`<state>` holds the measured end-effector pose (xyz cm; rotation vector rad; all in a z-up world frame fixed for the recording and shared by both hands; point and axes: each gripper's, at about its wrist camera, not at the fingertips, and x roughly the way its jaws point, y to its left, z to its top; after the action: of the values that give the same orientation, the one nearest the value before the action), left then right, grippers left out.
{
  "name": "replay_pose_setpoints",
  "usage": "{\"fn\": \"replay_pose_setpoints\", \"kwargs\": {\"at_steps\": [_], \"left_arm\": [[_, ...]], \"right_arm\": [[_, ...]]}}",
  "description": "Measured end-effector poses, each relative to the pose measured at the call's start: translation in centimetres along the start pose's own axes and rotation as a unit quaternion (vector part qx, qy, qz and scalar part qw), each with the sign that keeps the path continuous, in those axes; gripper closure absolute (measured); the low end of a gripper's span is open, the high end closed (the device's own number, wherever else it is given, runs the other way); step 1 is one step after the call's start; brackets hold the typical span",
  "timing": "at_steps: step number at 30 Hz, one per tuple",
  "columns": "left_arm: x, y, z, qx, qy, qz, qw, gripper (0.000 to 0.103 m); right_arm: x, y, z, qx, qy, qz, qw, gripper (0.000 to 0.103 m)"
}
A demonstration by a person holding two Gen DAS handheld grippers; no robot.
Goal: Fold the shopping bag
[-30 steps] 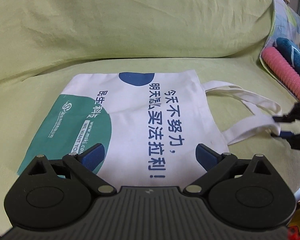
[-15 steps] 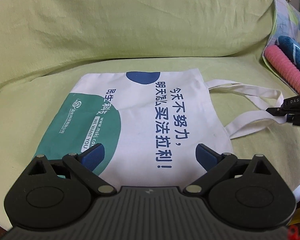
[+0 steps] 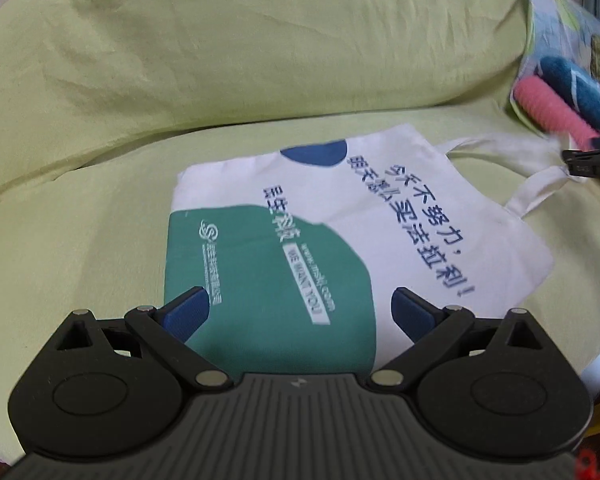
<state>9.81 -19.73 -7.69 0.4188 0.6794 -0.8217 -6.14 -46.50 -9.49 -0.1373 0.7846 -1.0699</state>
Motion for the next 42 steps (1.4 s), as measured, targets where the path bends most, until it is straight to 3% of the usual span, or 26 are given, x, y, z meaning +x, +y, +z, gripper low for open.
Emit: {"fn": "replay_pose_setpoints", "kwargs": {"at_steps": [1, 4, 6, 8, 10, 13, 15, 19, 21, 22, 23, 24, 25, 26, 28, 32, 34, 37, 38, 40, 42], "left_arm": [[0.0, 0.0, -0.5, 0.008, 0.003, 0.003, 1.0000, 0.004], [0.0, -0.1, -2.5, 0.041, 0.020, 0.013, 0.9989, 0.004], [0.0, -0.3, -4.0, 0.080, 0.029, 0.028, 0.9960, 0.004], [0.0, -0.8, -5.7, 0.143, 0.037, 0.052, 0.9877, 0.004], [0.1, -1.6, -7.5, 0.221, 0.039, 0.080, 0.9711, 0.004], [0.7, -2.3, -9.7, 0.326, 0.030, 0.127, 0.9363, 0.005], [1.5, -2.3, -10.8, 0.380, 0.030, 0.156, 0.9112, 0.016], [2.2, -2.0, -11.6, 0.440, 0.012, 0.165, 0.8827, 0.025], [2.9, -1.7, -11.9, 0.473, 0.012, 0.177, 0.8633, 0.038], [3.5, -1.5, -12.1, 0.487, 0.023, 0.183, 0.8537, 0.055], [4.2, -1.3, -12.2, 0.501, 0.033, 0.190, 0.8436, 0.090], [4.6, -1.0, -12.3, 0.510, 0.040, 0.191, 0.8381, 0.097], [5.0, -0.8, -12.3, 0.513, 0.042, 0.185, 0.8370, 0.098], [5.1, -0.7, -12.2, 0.516, 0.042, 0.181, 0.8359, 0.098], [4.6, -1.2, -11.5, 0.511, 0.035, 0.168, 0.8422, 0.097], [2.8, -3.3, -10.0, 0.489, 0.010, 0.111, 0.8651, 0.098], [1.9, -5.5, -9.5, 0.481, -0.009, 0.069, 0.8741, 0.098], [0.8, -9.6, -8.6, 0.448, -0.033, -0.002, 0.8935, 0.097], [0.5, -10.8, -8.2, 0.431, -0.039, -0.026, 0.9012, 0.089], [-0.3, -12.2, -7.5, 0.399, -0.042, -0.071, 0.9132, 0.084], [-1.0, -12.1, -7.3, 0.373, -0.035, -0.105, 0.9213, 0.076]], "right_arm": [[-0.7, -0.6, -0.8, 0.006, -0.002, 0.002, 1.000, 0.047], [-4.4, -2.0, -4.0, 0.019, -0.012, 0.076, 0.997, 0.044], [-7.4, -1.1, -6.5, -0.007, -0.027, 0.129, 0.991, 0.043], [-9.9, 1.0, -9.1, -0.056, -0.048, 0.171, 0.983, 0.042], [-12.2, 3.9, -10.7, -0.112, -0.073, 0.190, 0.973, 0.039], [-14.7, 7.9, -12.5, -0.194, -0.109, 0.203, 0.954, 0.039], [-15.2, 9.7, -12.5, -0.231, -0.138, 0.193, 0.943, 0.039], [-14.5, 11.5, -11.5, -0.270, -0.166, 0.182, 0.931, 0.039], [-14.1, 12.2, -11.1, -0.291, -0.182, 0.172, 0.923, 0.039], [-13.8, 12.6, -11.0, -0.303, -0.188, 0.165, 0.920, 0.040], [-13.6, 13.0, -10.8, -0.315, -0.193, 0.161, 0.915, 0.041], [-13.4, 13.2, -10.7, -0.324, -0.196, 0.161, 0.911, 0.049], [-13.1, 13.4, -10.5, -0.334, -0.198, 0.164, 0.907, 0.069], [-12.6, 13.4, -10.1, -0.346, -0.194, 0.172, 0.902, 0.077], [-11.9, 13.5, -9.9, -0.370, -0.195, 0.165, 0.893, 0.090], [-8.8, 10.7, -8.9, -0.395, -0.200, 0.115, 0.889, 0.095], [-6.3, 8.5, -8.5, -0.405, -0.200, 0.076, 0.889, 0.095], [-0.9, 4.8, -8.0, -0.407, -0.154, 0.001, 0.900, 0.093], [0.3, 3.9, -8.0, -0.399, -0.128, -0.016, 0.908, 0.091], [2.3, 2.0, -7.9, -0.378, -0.077, -0.041, 0.922, 0.068], [1.7, 0.5, -8.6, -0.314, -0.047, -0.018, 0.948, 0.054]]}}
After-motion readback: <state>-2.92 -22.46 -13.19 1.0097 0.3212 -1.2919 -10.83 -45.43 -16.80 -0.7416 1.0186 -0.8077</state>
